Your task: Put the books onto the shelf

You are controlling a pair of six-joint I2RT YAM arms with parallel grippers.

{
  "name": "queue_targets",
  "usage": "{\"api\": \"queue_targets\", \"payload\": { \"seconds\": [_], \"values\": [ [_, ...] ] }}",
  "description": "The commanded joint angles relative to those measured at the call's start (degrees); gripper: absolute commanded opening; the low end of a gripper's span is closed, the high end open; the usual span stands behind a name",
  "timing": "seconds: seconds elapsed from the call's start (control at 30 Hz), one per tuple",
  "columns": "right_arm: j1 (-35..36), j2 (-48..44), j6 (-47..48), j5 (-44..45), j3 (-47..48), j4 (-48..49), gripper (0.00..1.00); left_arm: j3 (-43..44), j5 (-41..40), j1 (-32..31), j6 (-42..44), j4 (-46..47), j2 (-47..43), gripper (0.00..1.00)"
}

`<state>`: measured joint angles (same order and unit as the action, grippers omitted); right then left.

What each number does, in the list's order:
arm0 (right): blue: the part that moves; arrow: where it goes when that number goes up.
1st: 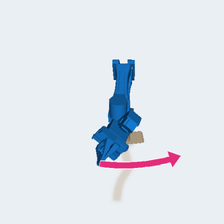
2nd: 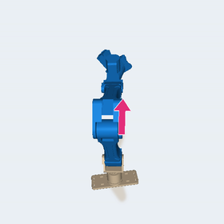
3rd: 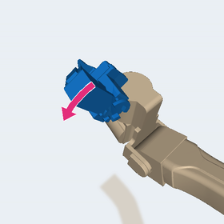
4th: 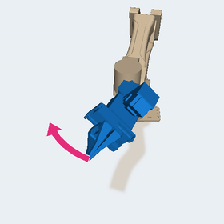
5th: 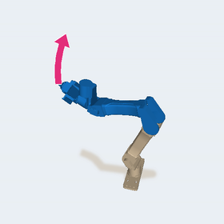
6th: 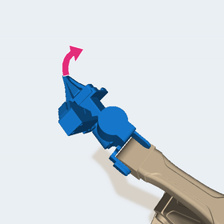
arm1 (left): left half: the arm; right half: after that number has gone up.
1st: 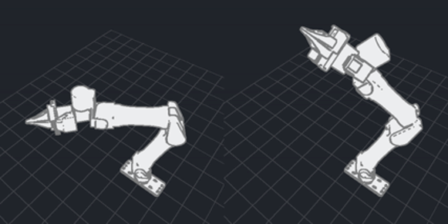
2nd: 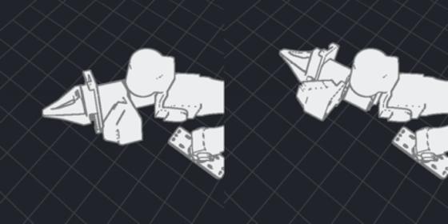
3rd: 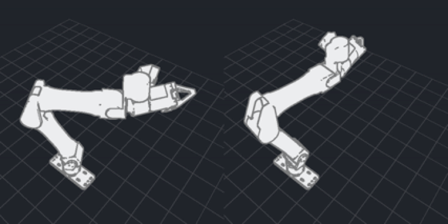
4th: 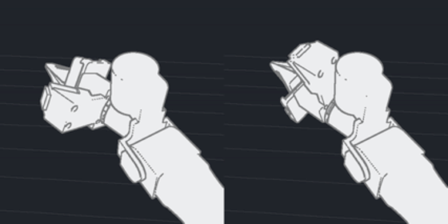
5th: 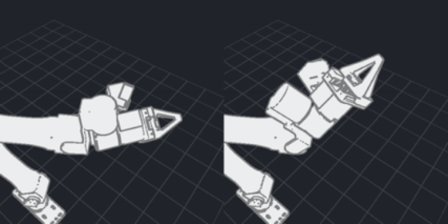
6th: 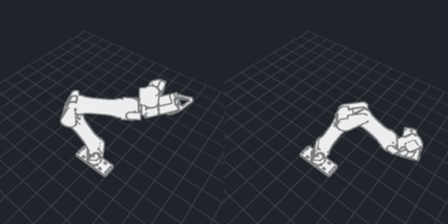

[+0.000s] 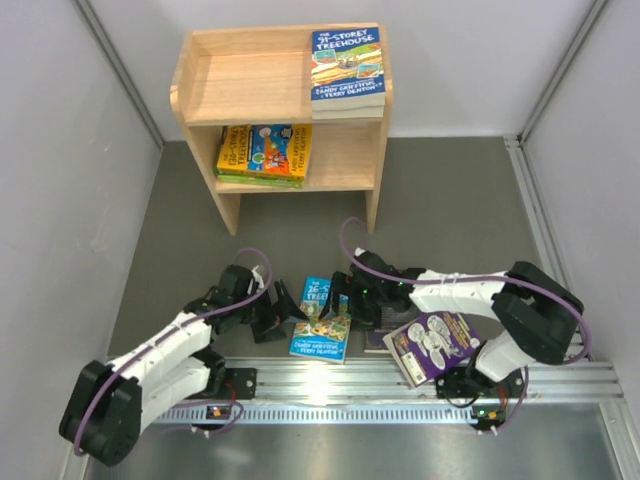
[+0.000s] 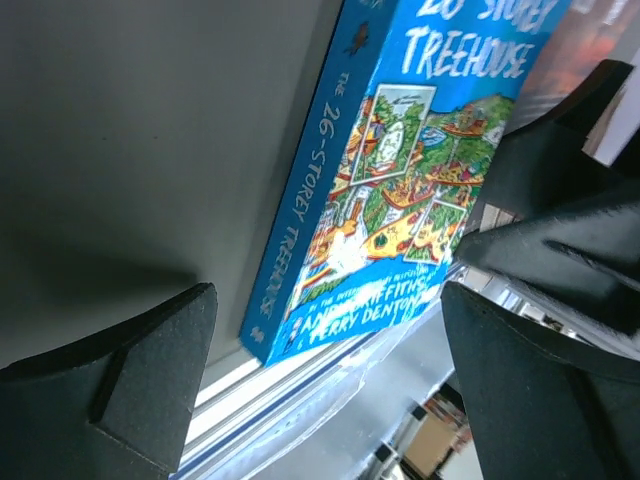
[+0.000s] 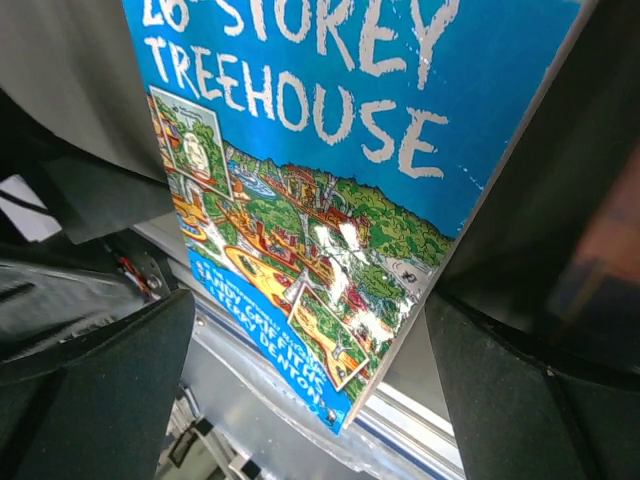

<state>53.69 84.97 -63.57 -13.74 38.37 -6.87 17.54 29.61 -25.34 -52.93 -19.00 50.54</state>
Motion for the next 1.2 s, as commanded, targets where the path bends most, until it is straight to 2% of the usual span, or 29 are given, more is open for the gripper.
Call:
{"api": "queue_targets", "payload": {
  "seconds": [0.0,0.13,0.2,0.27,0.3,0.33,0.37,0.4,0.53,0.57,0.6,0.7,0.83,0.9,1.07,1.17],
  "values": [
    [3.16,6.07,2.39,2.92,3.54,-5.33,0.98,-2.42,3.27,-1.28,-3.94,14.85,4.54,0.99],
    [5.19,11.35,2.75,5.21,7.15,-9.73,0.96,-4.35,5.02,-1.73,-5.69,24.52,11.84,0.99],
    [5.63,12.06,2.4,5.91,6.98,-9.83,0.81,-4.97,7.47,-1.99,-7.62,29.53,16.15,0.99],
    [5.72,12.33,2.31,7.05,6.37,-8.86,0.59,-6.11,9.06,-2.08,-11.31,36.74,17.74,0.98],
    [5.81,12.24,1.79,7.32,6.11,-8.25,0.36,-6.38,9.85,-2.17,-13.24,38.15,17.57,0.97],
    [5.72,11.8,1.26,7.58,5.67,-7.9,0.25,-6.47,9.86,-2.17,-13.69,38.77,16.87,0.97],
    [5.72,11.54,1.17,7.67,5.66,-7.46,0.09,-6.38,9.86,-2.17,-14.04,38.43,14.61,0.96],
    [5.64,11.19,1.08,7.76,5.84,-7.45,0.01,-6.12,9.68,-2.17,-14.05,37.3,13.1,0.96],
    [5.72,5.84,1.78,9.69,7.5,-10.6,0.0,0.53,6.62,-1.99,-8.79,23.43,4.84,0.97],
    [5.72,4.34,2.04,10.13,7.77,-11.14,0.0,2.31,6.0,-1.9,-7.21,15.31,1.96,0.97],
    [5.64,2.67,2.31,10.31,7.95,-11.49,0.0,4.06,4.86,-1.73,-4.32,11.75,0.71,0.98],
    [3.8,-8.28,-1.28,9.61,7.43,-10.28,0.0,10.13,1.43,-0.85,-1.75,0.83,-3.86,0.96],
    [0.1,-19.74,-10.85,5.3,2.15,1.4,0.0,13.31,-0.24,-0.67,-4.9,1.51,-9.05,0.91],
    [-1.74,-22.65,-11.66,2.95,3.19,1.77,0.0,14.44,-0.86,-0.67,-5.61,3.01,-9.76,0.91],
    [-3.15,-26.69,-16.13,-0.94,3.29,6.51,0.0,17.7,0.61,-0.58,-3.06,1.34,-4.06,0.85],
    [-3.33,-28.53,-18.42,-1.38,1.89,9.33,0.0,19.02,3.17,-0.67,-4.45,5.01,-1.42,0.8]
  ]
}}
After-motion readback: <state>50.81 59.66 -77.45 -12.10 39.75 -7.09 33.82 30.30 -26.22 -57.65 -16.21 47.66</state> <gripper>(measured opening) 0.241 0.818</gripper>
